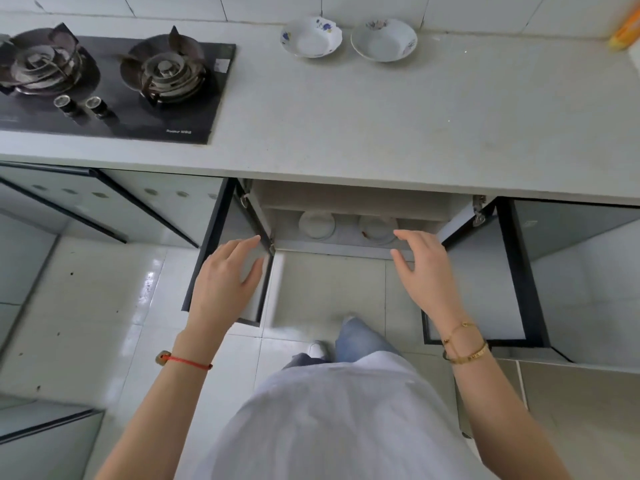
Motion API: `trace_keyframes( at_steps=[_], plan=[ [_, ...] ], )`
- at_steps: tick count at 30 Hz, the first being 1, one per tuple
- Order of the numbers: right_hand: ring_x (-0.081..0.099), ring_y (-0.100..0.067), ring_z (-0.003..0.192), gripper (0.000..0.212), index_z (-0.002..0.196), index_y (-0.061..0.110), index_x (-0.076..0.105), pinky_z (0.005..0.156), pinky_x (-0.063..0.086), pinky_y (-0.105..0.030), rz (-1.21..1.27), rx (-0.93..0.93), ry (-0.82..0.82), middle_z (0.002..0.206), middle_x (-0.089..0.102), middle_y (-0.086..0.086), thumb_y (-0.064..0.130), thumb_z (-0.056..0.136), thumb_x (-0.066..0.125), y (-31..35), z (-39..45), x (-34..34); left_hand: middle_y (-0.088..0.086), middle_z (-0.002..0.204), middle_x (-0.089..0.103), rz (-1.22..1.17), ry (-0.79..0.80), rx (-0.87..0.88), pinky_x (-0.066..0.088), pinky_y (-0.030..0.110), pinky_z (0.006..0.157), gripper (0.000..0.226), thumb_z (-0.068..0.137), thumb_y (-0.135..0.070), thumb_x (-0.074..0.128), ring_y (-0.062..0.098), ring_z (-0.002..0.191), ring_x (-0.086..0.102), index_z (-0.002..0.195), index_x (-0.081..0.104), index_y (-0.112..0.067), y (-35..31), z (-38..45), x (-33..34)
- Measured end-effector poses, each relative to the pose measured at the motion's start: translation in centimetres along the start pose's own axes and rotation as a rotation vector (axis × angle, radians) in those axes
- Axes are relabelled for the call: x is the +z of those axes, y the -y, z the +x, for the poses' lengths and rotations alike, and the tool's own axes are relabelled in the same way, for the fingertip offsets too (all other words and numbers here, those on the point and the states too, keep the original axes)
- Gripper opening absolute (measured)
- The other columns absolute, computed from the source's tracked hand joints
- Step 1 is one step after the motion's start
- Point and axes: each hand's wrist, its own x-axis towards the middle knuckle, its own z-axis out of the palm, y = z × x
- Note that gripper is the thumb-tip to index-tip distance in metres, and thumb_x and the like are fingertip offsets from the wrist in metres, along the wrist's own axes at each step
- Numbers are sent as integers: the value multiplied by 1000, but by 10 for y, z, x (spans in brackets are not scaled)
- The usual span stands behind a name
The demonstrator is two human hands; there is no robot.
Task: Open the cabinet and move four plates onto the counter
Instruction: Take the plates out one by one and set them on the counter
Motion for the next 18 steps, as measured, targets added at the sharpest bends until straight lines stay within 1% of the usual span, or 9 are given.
trace_keyframes(
  at_steps=[3, 8, 14, 18],
  plan=[
    [51, -22, 119, 32, 125, 12, 58, 104, 41, -37, -14, -9, 12, 122, 61, -4, 21, 95, 55, 0, -16, 2, 6, 112, 68, 1, -6, -9, 53, 34, 83, 33, 91, -15, 61, 24, 99, 65, 124, 61, -10, 1, -20, 0],
    [51, -22, 120, 33, 127, 12, 57, 104, 41, -39, -16, -14, 36, 123, 61, -5, 21, 95, 55, -6, -31, 0, 4, 112, 68, 4, -28, -46, 49, 27, 85, 33, 92, -17, 61, 21, 100, 63, 124, 61, -10, -9, -44, 4],
    [50, -21, 119, 33, 127, 12, 57, 105, 41, -36, -25, -18, 80, 123, 60, -4, 21, 95, 54, -24, -44, -8, 4, 113, 68, 9, -38, -74, 52, 34, 86, 33, 92, -17, 61, 22, 102, 64, 124, 61, -11, -26, -61, 13],
    [51, -22, 118, 32, 126, 11, 57, 104, 41, -38, -30, -15, 120, 123, 61, -5, 21, 95, 54, -38, -45, -7, 5, 113, 68, 14, -41, -97, 54, 38, 86, 32, 92, -18, 60, 23, 103, 64, 123, 62, -10, -28, -65, 24]
  ],
)
